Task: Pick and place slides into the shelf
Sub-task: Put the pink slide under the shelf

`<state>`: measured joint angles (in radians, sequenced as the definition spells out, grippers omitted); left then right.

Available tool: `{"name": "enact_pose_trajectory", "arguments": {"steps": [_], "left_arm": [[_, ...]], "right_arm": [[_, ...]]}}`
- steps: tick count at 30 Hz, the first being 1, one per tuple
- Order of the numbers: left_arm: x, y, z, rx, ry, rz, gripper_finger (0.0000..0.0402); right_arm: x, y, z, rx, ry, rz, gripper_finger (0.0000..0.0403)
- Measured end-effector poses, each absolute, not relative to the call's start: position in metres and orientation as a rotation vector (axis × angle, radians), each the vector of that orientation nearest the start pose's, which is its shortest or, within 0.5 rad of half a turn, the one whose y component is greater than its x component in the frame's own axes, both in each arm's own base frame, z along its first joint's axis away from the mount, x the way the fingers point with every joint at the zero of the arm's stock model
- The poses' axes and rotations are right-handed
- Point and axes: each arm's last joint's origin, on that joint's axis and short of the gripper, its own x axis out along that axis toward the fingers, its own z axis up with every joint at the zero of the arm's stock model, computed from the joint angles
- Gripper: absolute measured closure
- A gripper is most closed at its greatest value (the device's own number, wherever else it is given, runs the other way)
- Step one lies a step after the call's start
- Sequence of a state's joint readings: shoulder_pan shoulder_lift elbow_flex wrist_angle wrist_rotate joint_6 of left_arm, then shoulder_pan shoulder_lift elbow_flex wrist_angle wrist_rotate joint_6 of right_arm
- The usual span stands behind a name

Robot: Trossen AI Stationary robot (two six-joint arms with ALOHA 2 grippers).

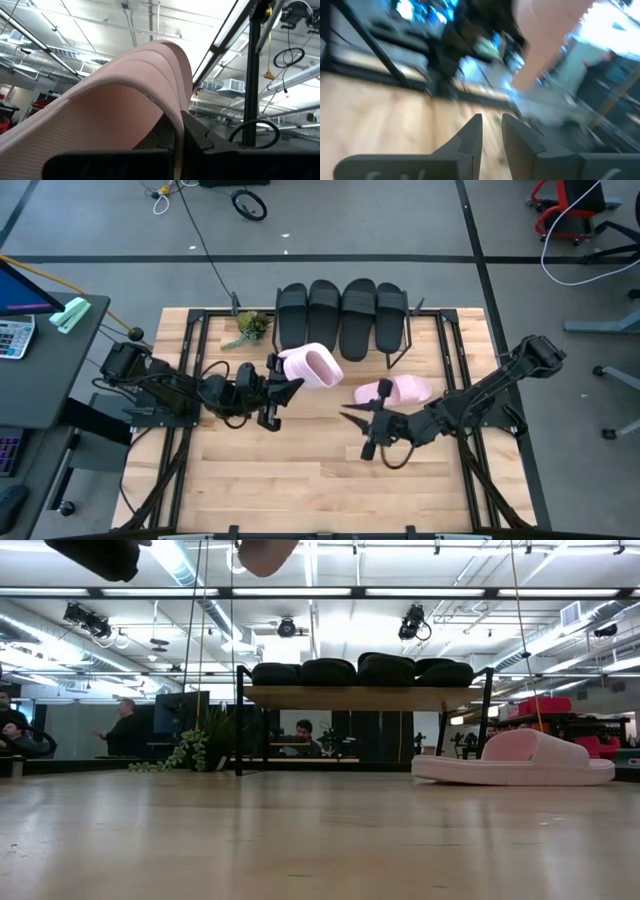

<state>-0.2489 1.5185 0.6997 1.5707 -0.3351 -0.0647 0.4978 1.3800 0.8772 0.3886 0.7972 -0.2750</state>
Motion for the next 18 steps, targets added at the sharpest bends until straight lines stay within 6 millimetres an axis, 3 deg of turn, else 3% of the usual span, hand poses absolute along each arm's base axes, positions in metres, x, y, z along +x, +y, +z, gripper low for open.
{"name": "enact_pose_trajectory", "arguments": {"steps": [5, 10, 18], "left_arm": [[0.282, -0.063, 0.302, -0.276, -0.75, 0.027, 0.0391], [0.284, -0.065, 0.312, -0.259, -0.79, -0.04, 0.0391], [0.284, -0.065, 0.312, -0.259, -0.79, -0.036, 0.0391]], "right_arm": [[0.288, 0.112, 0.288, -0.281, 0.069, -0.323, 0.0323], [0.301, 0.092, 0.282, -0.184, 0.069, -0.247, 0.0321], [0.308, 0.07, 0.294, -0.216, -0.035, -0.266, 0.0305]]}}
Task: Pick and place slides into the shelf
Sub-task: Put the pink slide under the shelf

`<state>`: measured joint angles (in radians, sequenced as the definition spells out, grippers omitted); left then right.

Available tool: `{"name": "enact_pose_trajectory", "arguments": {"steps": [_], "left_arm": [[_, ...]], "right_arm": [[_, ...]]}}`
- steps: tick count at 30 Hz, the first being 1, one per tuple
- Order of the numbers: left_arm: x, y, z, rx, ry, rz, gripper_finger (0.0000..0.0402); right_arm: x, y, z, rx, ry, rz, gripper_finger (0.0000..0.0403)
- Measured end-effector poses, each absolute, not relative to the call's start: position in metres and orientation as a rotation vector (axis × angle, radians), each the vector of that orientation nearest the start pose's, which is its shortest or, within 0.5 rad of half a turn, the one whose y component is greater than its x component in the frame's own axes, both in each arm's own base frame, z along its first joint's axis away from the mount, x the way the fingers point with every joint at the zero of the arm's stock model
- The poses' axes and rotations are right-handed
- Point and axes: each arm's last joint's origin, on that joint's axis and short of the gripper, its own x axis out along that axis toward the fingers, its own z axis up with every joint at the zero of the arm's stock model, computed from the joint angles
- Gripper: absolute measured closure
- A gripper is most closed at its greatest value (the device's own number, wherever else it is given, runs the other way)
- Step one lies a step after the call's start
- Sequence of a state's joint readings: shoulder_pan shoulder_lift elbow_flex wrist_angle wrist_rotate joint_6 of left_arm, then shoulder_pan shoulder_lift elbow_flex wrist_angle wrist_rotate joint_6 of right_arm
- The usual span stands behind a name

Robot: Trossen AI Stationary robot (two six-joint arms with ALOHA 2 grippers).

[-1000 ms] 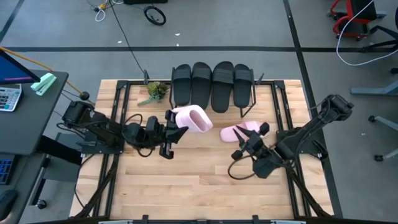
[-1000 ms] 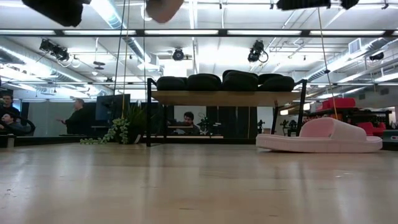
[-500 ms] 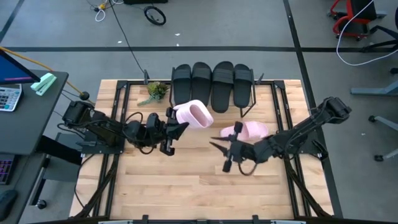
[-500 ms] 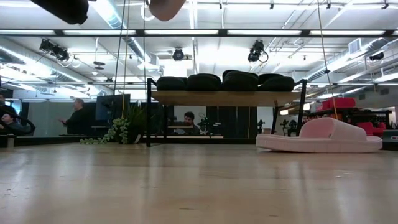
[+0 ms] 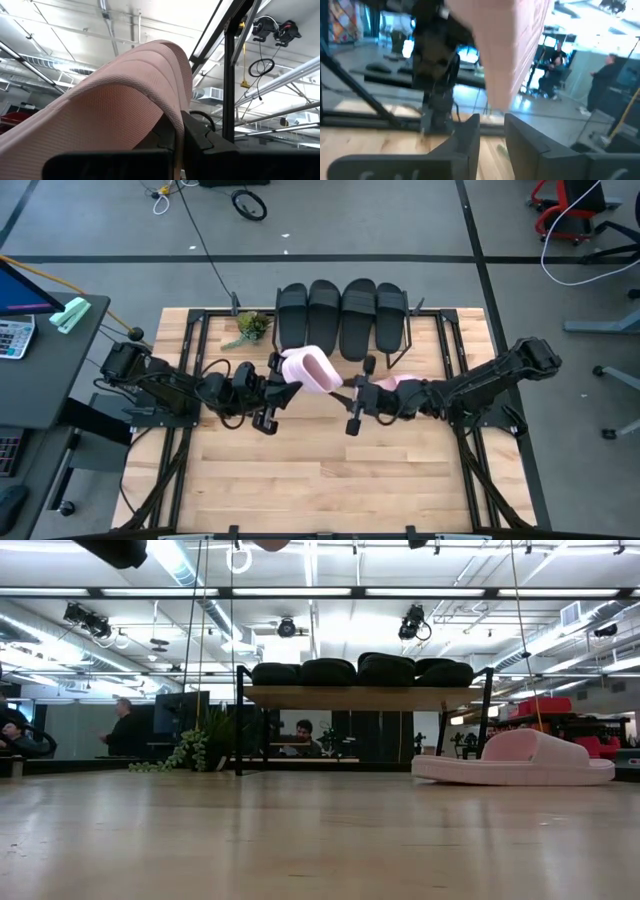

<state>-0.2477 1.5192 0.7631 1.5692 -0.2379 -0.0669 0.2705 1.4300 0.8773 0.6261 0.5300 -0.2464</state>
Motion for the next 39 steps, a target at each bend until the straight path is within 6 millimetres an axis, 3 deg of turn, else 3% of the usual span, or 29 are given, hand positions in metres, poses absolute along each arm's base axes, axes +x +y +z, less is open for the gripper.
{"name": "enact_pose_trajectory", "arguments": {"steps": [8, 12, 18, 23, 31, 39], "left_arm": [[0.285, -0.064, 0.312, -0.223, -0.791, -0.027, 0.0391], [0.285, -0.065, 0.313, -0.212, -0.793, -0.047, 0.0391], [0.285, -0.063, 0.313, -0.2, -0.794, -0.042, 0.0391], [0.285, -0.061, 0.313, -0.192, -0.798, -0.033, 0.0391], [0.284, -0.062, 0.314, -0.181, -0.805, -0.023, 0.0391], [0.285, -0.064, 0.313, -0.195, -0.793, -0.038, 0.0391]], "right_arm": [[0.314, 0.046, 0.298, -0.223, -0.08, -0.218, 0.0267], [0.316, 0.036, 0.307, -0.186, -0.194, -0.134, 0.0244], [0.323, 0.029, 0.306, -0.171, -0.226, -0.107, 0.0211], [0.343, 0.035, 0.303, -0.204, -0.209, -0.081, 0.0195], [0.375, 0.035, 0.315, -0.268, -0.211, -0.188, 0.0195], [0.37, 0.034, 0.323, -0.276, -0.123, -0.251, 0.0237]]}}
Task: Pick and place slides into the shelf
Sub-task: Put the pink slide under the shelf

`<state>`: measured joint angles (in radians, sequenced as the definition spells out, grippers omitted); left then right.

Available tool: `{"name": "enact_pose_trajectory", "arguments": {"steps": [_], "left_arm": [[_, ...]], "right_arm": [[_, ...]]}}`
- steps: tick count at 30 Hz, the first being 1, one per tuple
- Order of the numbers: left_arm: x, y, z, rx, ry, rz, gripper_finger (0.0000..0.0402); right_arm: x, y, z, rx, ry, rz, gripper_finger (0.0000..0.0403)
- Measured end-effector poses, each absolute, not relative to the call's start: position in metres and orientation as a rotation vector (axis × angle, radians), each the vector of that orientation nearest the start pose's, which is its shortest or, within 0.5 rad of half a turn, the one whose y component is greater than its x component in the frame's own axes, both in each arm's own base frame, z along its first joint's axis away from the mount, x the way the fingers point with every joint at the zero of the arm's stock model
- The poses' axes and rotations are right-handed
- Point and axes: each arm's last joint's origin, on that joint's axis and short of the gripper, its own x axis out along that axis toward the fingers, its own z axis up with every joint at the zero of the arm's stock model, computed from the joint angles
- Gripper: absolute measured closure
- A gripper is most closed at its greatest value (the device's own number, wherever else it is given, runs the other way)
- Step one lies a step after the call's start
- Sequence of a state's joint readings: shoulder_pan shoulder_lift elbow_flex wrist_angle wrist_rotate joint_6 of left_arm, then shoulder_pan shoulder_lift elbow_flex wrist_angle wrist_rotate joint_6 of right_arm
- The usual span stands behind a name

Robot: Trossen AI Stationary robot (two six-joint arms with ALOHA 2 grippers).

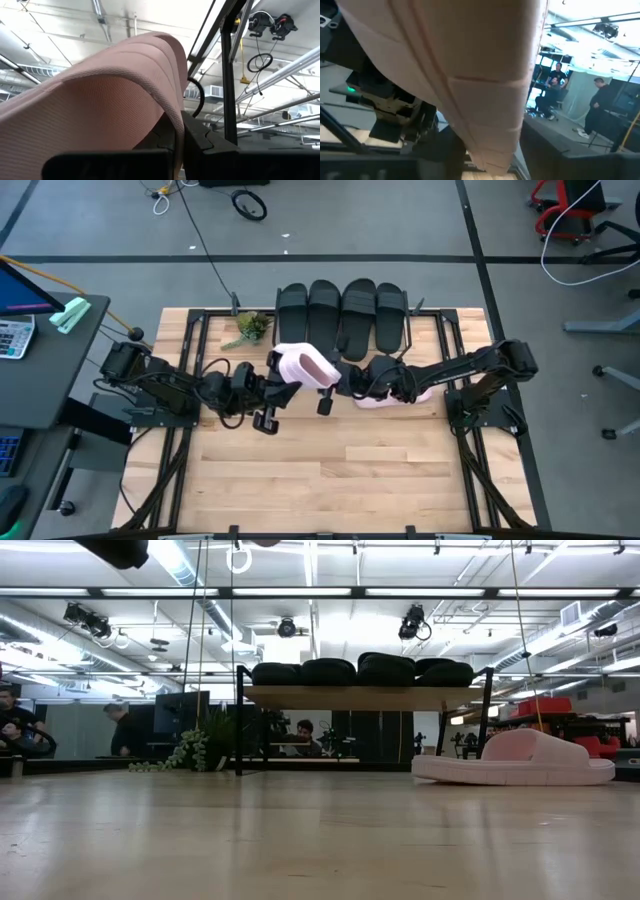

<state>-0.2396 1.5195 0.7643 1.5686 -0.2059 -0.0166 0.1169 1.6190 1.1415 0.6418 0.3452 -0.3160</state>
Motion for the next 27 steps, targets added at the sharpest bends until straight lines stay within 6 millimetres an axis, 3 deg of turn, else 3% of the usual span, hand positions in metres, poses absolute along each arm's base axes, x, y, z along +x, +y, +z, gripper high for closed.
{"name": "enact_pose_trajectory", "arguments": {"steps": [6, 13, 17, 22, 27], "left_arm": [[0.285, -0.067, 0.311, -0.197, -0.779, -0.042, 0.0361], [0.284, -0.074, 0.311, -0.201, -0.776, -0.078, 0.0321], [0.282, -0.084, 0.312, -0.161, -0.771, -0.085, 0.0295], [0.279, -0.096, 0.311, -0.096, -0.756, -0.099, 0.0248], [0.279, -0.111, 0.305, 0.002, -0.676, -0.118, 0.0199]], "right_arm": [[0.367, 0.042, 0.324, -0.273, -0.091, -0.285, 0.0317], [0.353, 0.068, 0.329, -0.343, -0.023, -0.464, 0.0318], [0.337, 0.078, 0.345, -0.362, -0.04, -0.481, 0.0322], [0.313, 0.08, 0.368, -0.321, -0.062, -0.535, 0.0323], [0.287, 0.084, 0.377, -0.332, 0.042, -0.609, 0.0325]]}}
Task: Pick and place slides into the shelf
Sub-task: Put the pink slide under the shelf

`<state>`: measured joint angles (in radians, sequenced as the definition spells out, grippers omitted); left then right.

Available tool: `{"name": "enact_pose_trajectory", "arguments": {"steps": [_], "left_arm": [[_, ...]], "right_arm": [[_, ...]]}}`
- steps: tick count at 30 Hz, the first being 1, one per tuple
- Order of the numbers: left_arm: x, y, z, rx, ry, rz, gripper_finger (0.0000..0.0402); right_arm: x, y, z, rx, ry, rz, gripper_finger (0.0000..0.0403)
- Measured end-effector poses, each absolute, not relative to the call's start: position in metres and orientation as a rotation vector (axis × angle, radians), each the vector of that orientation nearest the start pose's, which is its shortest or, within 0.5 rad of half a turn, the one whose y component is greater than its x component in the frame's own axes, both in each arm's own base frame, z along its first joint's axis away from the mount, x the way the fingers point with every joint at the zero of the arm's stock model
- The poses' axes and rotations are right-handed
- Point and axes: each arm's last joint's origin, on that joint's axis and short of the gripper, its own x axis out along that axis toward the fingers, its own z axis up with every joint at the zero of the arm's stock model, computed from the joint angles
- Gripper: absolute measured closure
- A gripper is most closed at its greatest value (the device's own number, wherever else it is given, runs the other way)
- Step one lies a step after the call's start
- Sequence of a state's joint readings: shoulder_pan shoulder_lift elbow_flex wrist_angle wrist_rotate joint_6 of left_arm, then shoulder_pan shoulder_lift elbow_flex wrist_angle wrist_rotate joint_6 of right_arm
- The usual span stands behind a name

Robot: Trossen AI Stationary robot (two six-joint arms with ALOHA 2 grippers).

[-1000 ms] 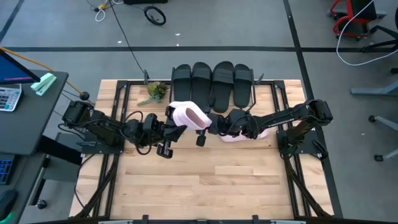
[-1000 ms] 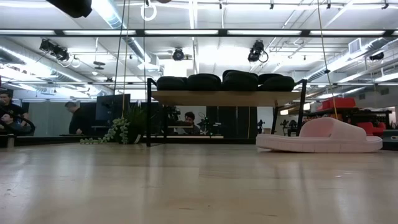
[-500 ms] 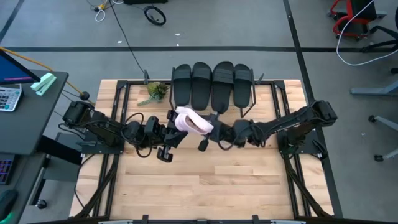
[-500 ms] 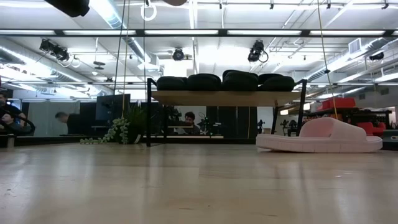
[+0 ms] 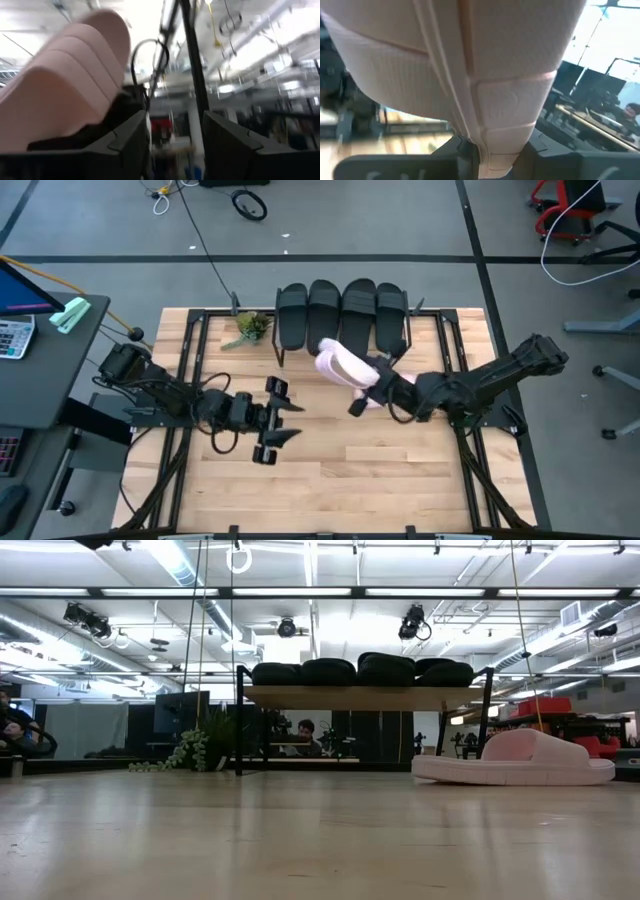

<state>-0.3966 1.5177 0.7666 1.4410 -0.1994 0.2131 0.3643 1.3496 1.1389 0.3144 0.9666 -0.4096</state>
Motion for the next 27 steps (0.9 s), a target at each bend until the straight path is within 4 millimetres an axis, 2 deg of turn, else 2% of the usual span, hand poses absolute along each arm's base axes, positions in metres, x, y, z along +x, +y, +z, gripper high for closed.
{"name": "enact_pose_trajectory", "arguments": {"steps": [5, 10, 14, 21, 27], "left_arm": [[0.286, -0.119, 0.292, -0.002, -0.512, -0.166, 0.0184], [0.297, -0.117, 0.268, 0.009, -0.255, -0.176, 0.0206], [0.303, -0.109, 0.249, 0.046, -0.064, -0.157, 0.0226], [0.317, -0.093, 0.225, 0.058, 0.059, -0.096, 0.0245], [0.348, -0.082, 0.209, -0.006, 0.141, -0.038, 0.0245]], "right_arm": [[0.253, 0.099, 0.371, -0.265, 0.172, -0.526, 0.0325], [0.217, 0.123, 0.355, -0.089, 0.283, -0.411, 0.0328], [0.195, 0.141, 0.338, 0.004, 0.366, -0.374, 0.0328], [0.183, 0.166, 0.308, 0.029, 0.408, -0.438, 0.0327], [0.187, 0.173, 0.299, 0.012, 0.419, -0.453, 0.033]]}}
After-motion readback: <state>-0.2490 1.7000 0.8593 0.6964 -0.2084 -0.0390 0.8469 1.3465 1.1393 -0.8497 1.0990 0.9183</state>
